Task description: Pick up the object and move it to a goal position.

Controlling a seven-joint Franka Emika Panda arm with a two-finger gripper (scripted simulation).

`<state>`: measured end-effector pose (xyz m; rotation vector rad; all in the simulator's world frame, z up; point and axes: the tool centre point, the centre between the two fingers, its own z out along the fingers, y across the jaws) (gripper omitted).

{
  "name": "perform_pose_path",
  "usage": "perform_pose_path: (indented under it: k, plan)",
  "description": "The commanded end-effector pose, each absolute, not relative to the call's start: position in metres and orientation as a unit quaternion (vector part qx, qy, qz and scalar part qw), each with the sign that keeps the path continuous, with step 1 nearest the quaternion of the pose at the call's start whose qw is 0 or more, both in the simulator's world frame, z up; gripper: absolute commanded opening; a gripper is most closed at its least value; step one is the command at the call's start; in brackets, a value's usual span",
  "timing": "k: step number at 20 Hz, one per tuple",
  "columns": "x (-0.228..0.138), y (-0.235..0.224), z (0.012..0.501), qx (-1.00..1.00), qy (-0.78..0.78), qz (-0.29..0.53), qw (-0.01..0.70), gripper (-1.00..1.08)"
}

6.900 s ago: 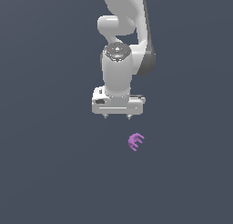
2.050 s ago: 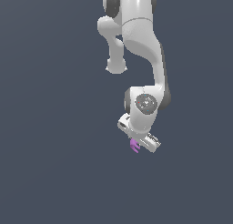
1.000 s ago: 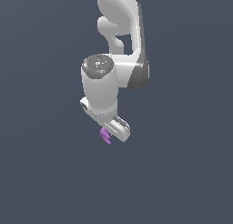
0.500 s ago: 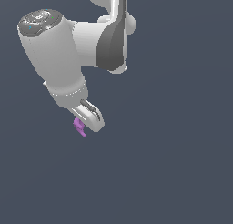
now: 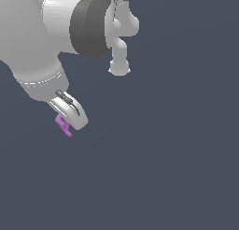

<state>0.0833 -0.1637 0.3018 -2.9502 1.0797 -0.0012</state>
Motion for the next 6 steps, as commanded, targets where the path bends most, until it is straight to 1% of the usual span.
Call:
perform_pose_path:
  k: [1, 6]
  plan:
    - [0.0844, -0.1679, 0.3063, -0.939, 0.343, 0.000, 0.000, -1.00]
    - [0.0853, -0.1707, 0.3091, -0.939, 0.343, 0.000, 0.000, -1.00]
